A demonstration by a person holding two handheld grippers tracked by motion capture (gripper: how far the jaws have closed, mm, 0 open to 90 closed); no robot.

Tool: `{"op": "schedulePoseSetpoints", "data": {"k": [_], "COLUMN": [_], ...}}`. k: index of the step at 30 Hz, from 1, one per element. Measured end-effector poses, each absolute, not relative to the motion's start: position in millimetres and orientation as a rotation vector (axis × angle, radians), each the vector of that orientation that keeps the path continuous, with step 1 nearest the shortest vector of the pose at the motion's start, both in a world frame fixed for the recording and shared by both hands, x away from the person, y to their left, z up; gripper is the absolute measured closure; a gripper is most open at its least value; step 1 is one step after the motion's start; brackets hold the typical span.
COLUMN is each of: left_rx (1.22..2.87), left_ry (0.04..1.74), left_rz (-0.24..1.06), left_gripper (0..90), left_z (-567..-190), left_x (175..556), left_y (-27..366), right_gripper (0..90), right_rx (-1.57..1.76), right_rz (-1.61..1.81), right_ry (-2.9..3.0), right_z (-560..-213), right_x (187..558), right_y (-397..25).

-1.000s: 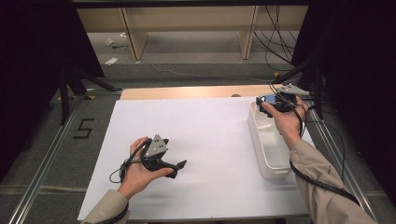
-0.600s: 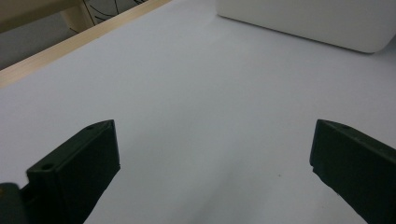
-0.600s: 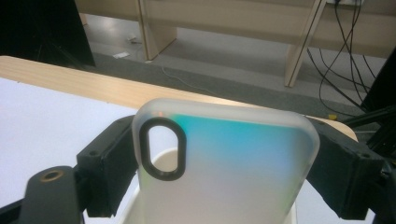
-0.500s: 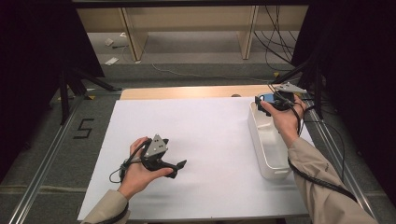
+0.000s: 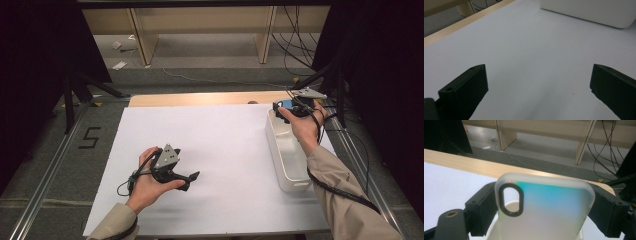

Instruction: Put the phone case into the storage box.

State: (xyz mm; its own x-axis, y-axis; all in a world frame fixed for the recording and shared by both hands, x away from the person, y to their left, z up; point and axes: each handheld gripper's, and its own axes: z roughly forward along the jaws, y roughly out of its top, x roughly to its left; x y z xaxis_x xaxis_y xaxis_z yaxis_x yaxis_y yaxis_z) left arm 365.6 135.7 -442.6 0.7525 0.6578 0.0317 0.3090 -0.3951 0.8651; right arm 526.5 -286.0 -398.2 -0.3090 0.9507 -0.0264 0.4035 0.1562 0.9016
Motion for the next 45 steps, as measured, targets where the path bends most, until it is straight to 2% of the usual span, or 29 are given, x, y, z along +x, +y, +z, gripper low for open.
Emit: {"op": "schedulePoseSetpoints", "data": {"k": [45], "left_rx": [2.0], "left_ry": [0.734], "left_rz": [0.461], "left_gripper": [0.8], "left_z": [-443.2], "left_x": [365.9], "left_y": [135.9], "right_gripper": [17.3], "right_rx": [1.292], "right_rz": [1.061], "right_ry": [1.833], "right_z": [-412.1], "right_x": [541.5], "right_y": [-280.3]}}
